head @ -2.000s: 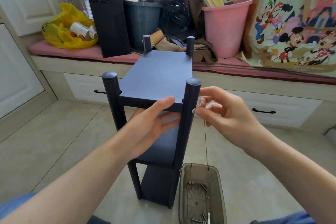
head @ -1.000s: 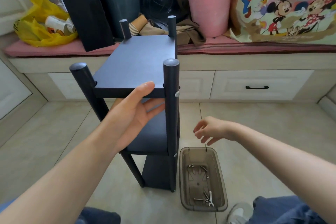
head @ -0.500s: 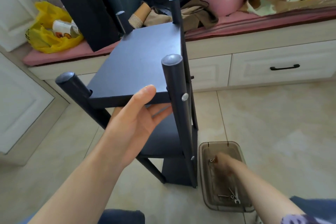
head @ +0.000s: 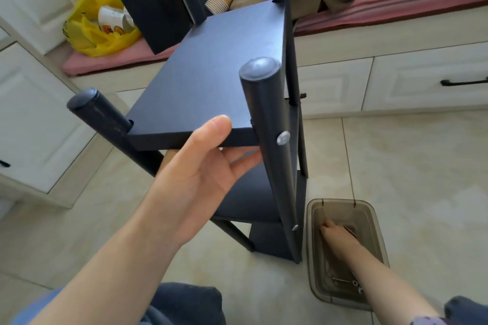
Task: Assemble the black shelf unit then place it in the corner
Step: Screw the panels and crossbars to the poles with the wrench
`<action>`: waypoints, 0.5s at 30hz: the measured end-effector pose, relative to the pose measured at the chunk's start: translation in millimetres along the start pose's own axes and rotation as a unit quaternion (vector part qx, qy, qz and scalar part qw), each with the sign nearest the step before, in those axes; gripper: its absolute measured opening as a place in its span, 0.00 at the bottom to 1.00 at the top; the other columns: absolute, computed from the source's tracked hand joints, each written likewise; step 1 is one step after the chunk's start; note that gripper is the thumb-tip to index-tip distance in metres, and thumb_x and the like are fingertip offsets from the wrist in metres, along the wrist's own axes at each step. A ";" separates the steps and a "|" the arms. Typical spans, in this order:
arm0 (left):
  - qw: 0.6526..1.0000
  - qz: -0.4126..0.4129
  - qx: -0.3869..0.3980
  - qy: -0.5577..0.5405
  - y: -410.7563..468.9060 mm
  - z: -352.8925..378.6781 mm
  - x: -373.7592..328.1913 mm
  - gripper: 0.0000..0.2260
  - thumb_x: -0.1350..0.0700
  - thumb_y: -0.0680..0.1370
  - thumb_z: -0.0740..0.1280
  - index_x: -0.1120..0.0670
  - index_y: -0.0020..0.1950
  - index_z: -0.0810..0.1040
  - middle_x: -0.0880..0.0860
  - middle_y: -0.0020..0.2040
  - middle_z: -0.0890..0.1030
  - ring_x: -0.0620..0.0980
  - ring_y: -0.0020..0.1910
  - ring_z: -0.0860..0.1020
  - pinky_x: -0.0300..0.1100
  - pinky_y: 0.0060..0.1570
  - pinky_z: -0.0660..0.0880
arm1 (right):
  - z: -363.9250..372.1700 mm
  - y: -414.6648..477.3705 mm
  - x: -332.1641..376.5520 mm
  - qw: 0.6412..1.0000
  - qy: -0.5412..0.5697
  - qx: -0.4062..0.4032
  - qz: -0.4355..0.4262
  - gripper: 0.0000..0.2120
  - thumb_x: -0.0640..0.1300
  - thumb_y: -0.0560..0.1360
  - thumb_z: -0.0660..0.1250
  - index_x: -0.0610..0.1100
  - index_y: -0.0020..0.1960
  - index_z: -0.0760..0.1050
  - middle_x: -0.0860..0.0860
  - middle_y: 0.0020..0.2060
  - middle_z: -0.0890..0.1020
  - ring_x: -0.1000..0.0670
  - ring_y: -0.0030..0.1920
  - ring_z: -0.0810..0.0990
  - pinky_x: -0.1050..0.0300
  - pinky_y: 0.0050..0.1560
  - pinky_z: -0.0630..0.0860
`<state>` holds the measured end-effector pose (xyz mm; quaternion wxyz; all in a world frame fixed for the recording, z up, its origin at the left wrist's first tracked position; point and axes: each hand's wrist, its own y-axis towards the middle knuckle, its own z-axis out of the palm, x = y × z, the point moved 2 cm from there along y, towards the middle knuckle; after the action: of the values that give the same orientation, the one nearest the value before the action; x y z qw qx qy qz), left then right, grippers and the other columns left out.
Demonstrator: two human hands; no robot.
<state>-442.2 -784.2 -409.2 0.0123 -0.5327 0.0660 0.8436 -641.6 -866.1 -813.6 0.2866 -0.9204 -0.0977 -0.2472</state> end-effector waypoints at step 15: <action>1.000 0.003 -0.002 0.003 0.5 -1.4 -0.3 0.21 0.51 0.74 0.75 0.59 0.62 0.74 0.57 0.59 0.84 0.58 0.60 0.82 0.51 0.60 0.78 | 11.0 -13.5 -8.0 0.993 -0.116 0.013 -0.021 0.15 0.40 0.81 0.58 0.44 0.67 0.70 0.44 0.64 0.75 0.45 0.63 0.75 0.48 0.66 0.72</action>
<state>-440.9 -784.9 -409.4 0.0083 -0.5349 0.0656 0.8423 -648.4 -849.1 -819.1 0.2801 -0.9367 -0.1532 -0.1437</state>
